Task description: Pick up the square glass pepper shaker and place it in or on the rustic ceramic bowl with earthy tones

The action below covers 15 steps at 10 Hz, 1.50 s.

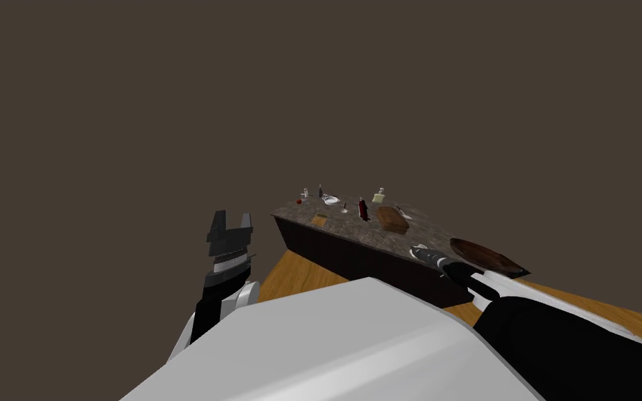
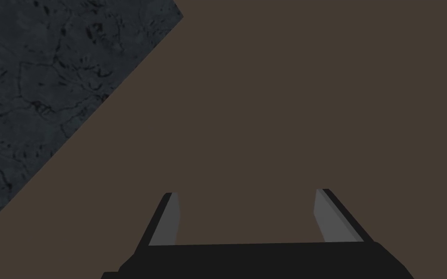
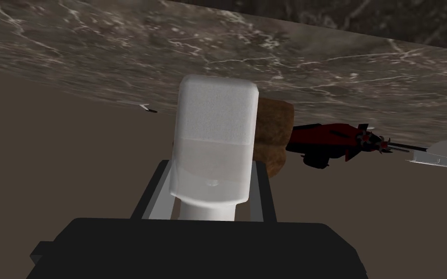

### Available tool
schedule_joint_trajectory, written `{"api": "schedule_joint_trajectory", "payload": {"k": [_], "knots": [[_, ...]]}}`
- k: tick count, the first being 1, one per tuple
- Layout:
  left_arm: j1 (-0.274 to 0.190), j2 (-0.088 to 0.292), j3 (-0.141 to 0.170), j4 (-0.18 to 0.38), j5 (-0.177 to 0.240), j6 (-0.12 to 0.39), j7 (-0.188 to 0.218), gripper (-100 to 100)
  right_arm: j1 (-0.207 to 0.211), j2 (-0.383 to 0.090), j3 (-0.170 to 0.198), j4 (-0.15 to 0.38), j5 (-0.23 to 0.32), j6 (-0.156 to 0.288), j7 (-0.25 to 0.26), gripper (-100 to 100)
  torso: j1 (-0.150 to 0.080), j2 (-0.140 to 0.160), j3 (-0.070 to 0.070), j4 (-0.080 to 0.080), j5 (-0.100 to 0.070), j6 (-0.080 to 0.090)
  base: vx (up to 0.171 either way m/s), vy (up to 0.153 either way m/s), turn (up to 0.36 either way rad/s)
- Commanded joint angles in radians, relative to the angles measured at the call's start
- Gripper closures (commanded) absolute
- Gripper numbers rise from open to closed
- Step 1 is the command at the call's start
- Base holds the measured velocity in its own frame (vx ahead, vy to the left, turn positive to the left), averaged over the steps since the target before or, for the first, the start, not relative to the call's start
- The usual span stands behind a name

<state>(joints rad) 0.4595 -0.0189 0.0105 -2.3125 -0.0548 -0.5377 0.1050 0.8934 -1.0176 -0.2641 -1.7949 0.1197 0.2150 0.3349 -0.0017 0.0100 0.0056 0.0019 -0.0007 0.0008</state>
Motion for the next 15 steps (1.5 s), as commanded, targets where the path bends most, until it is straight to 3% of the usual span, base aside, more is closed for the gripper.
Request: {"api": "schedule_joint_trajectory", "payload": {"k": [1, 5, 8, 15], "knots": [[0.0, 0.0, 0.0, 0.0, 0.0, 0.0, 0.0, 0, 0.006, -0.002, -0.012, -0.031, 0.004, 0.011, 0.008, 100, 0.0, 0.0, 0.0, 0.0, 0.0, 0.0, -0.083, -0.036, -0.049], [0.0, 0.0, 0.0, 0.0, 0.0, 0.0, 0.0, 0, 0.022, -0.023, -0.046, -0.102, 0.008, 0.029, 0.029, 100, -0.002, 0.0, 0.0, 0.0, 0.0, -0.001, -0.106, -0.065, -0.046], [0.0, 0.0, 0.0, 0.0, 0.0, 0.0, 0.0, 0, 0.037, -0.065, -0.078, -0.161, 0.006, 0.043, 0.048, 100, -0.005, 0.002, 0.001, 0.0, 0.0, -0.001, -0.135, -0.136, -0.043], [0.0, 0.0, 0.0, 0.0, 0.0, 0.0, 0.0, 0, 0.078, -0.192, -0.131, -0.189, 0.004, 0.017, 0.043, 100, -0.015, -0.007, -0.004, -0.002, -0.003, -0.003, -0.042, -0.212, -0.019]]}}
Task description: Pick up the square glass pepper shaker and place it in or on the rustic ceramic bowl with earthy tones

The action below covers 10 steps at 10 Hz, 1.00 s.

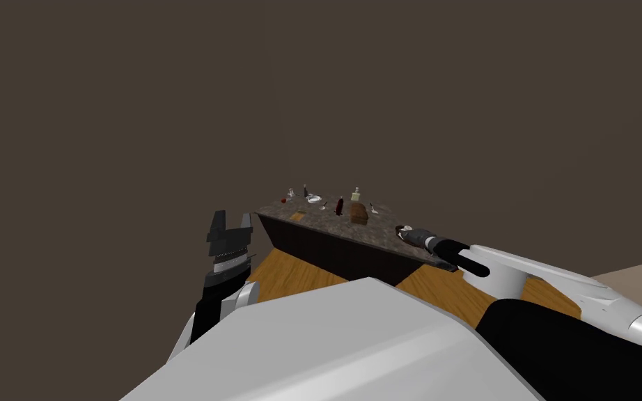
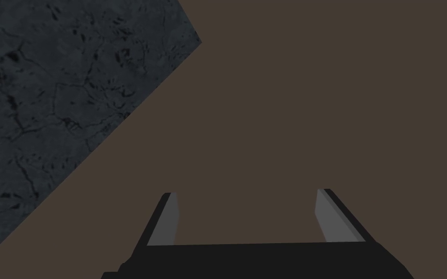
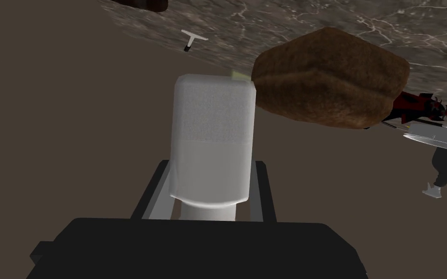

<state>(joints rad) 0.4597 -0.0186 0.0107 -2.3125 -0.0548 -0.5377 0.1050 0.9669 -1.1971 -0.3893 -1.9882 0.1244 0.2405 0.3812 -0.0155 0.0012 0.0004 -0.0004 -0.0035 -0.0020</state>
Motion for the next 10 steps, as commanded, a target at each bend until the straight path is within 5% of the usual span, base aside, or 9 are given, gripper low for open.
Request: {"api": "schedule_joint_trajectory", "payload": {"k": [1, 7, 8, 9, 10], "knots": [[0.0, 0.0, 0.0, 0.0, 0.0, 0.0, 0.0, 0, 0.011, -0.033, -0.012, 0.006, -0.001, -0.016, -0.007, 100, 0.0, 0.0, 0.0, 0.0, 0.0, 0.0, -0.003, -0.208, -0.01], [0.0, 0.0, 0.0, 0.0, 0.0, 0.0, 0.0, 0, 0.044, -0.149, -0.048, 0.034, 0.0, -0.067, -0.035, 100, 0.0, -0.002, -0.001, -0.001, -0.001, 0.0, 0.017, -0.219, -0.01], [0.0, 0.0, 0.0, 0.0, 0.0, 0.0, 0.0, 0, 0.041, -0.135, -0.043, 0.029, 0.001, -0.06, -0.031, 100, 0.0, -0.003, -0.002, -0.001, -0.001, 0.0, 0.021, -0.097, 0.011], [0.0, 0.0, 0.0, 0.0, 0.0, 0.0, 0.0, 0, 0.04, -0.137, -0.045, 0.031, 0.001, -0.061, -0.032, -100, 0.007, -0.003, -0.002, -0.001, -0.001, 0.0, 0.003, -0.02, 0.003], [0.0, 0.0, 0.0, 0.0, 0.0, 0.0, 0.0, 0, 0.04, -0.137, -0.045, 0.031, 0.001, -0.061, -0.032, -100, 0.012, -0.002, -0.001, -0.001, 0.001, 0.0, 0.002, -0.009, 0.001]]}}
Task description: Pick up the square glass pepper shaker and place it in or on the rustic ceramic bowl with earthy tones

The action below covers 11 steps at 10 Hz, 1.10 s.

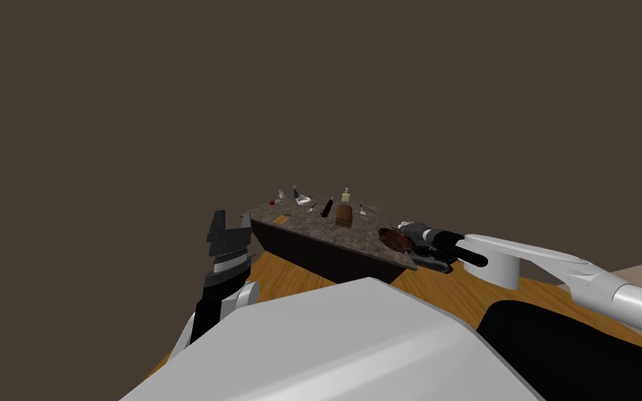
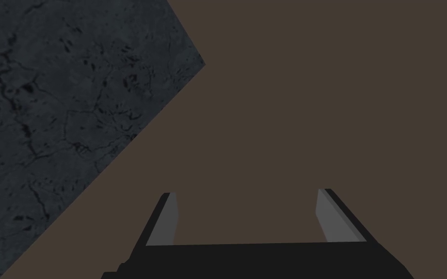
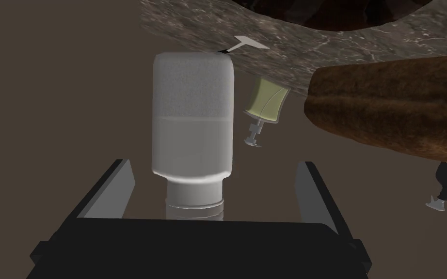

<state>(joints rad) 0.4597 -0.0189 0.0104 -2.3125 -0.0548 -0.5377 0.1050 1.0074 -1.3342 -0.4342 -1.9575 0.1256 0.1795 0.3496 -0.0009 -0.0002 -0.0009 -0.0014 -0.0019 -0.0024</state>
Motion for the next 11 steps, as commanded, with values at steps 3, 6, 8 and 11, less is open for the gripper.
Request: {"api": "schedule_joint_trajectory", "payload": {"k": [3, 6, 8, 11], "knots": [[0.0, 0.0, 0.0, 0.0, 0.0, 0.0, 0.0, 0, 0.0, 0.0, 0.0, 0.0, 0.0, 0.0, 0.0, -100, 0.001, 0.0, 0.0, 0.0, 0.0, 0.0, 0.0, 0.0, 0.0], [0.0, 0.0, 0.0, 0.0, 0.0, 0.0, 0.0, 0, 0.044, -0.071, -0.064, -0.046, -0.04, 0.033, -0.019, -100, 0.002, 0.0, 0.0, 0.0, 0.001, 0.0, 0.008, -0.018, -0.126], [0.0, 0.0, 0.0, 0.0, 0.0, 0.0, 0.0, 0, 0.074, -0.119, -0.107, -0.076, -0.066, 0.055, -0.032, -100, 0.001, 0.0, 0.0, 0.0, 0.001, 0.0, 0.012, -0.032, -0.12], [0.0, 0.0, 0.0, 0.0, 0.0, 0.0, 0.0, 0, 0.103, -0.166, -0.15, -0.107, -0.093, 0.076, -0.045, -100, 0.002, 0.0, 0.0, 0.0, 0.001, 0.0, 0.008, -0.019, -0.085]]}}
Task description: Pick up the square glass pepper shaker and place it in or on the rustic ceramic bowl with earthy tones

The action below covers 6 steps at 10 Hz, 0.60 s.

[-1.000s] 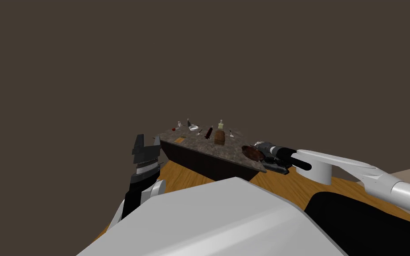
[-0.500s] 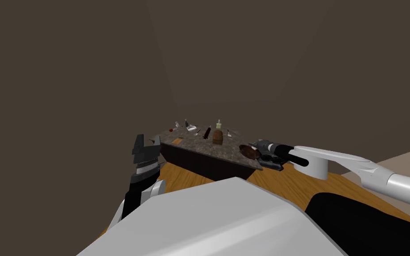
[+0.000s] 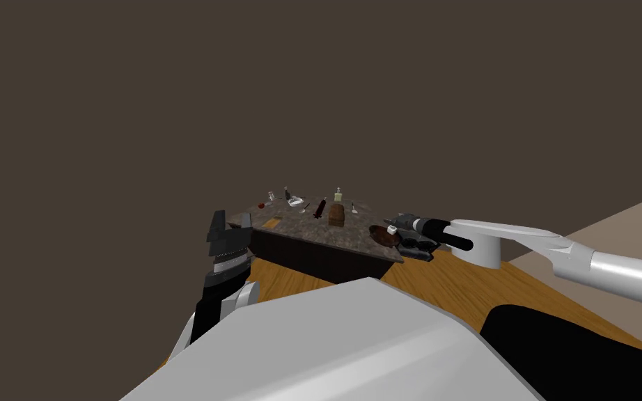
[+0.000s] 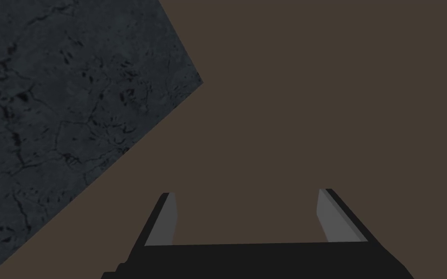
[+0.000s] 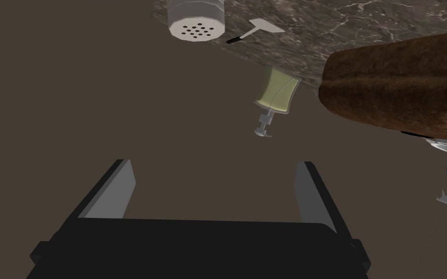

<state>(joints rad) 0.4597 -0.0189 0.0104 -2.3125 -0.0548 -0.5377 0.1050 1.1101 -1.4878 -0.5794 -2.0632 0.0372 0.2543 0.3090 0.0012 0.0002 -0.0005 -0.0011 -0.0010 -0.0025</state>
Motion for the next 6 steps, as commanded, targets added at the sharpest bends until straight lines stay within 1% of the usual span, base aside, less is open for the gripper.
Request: {"api": "schedule_joint_trajectory", "payload": {"k": [1, 3, 4, 5, 6], "knots": [[0.0, 0.0, 0.0, 0.0, 0.0, 0.0, 0.0, 0, 0.015, -0.037, -0.026, -0.017, -0.018, 0.012, -0.011, -100, 0.0, 0.0, 0.0, 0.0, 0.0, 0.0, 0.012, -0.024, -0.126], [0.0, 0.0, 0.0, 0.0, 0.0, 0.0, 0.0, 0, 0.044, -0.084, -0.069, -0.048, -0.044, 0.034, -0.024, -100, 0.0, 0.0, 0.0, 0.0, 0.0, 0.0, 0.013, -0.026, -0.121], [0.0, 0.0, 0.0, 0.0, 0.0, 0.0, 0.0, 0, 0.052, -0.07, -0.073, -0.038, -0.044, 0.023, -0.017, -100, 0.0, 0.0, 0.0, 0.0, 0.0, 0.0, 0.007, -0.009, -0.024], [0.0, 0.0, 0.0, 0.0, 0.0, 0.0, 0.0, 0, 0.055, -0.072, -0.078, -0.04, -0.046, 0.023, -0.017, 0, 0.0, 0.0, 0.0, 0.0, 0.0, 0.0, 0.0, 0.0, 0.0], [0.0, 0.0, 0.0, 0.0, 0.0, 0.0, 0.0, 0, 0.054, -0.071, -0.077, -0.039, -0.046, 0.023, -0.017, 0, 0.001, 0.0, 0.0, 0.0, 0.0, 0.0, 0.0, 0.0, 0.0]]}}
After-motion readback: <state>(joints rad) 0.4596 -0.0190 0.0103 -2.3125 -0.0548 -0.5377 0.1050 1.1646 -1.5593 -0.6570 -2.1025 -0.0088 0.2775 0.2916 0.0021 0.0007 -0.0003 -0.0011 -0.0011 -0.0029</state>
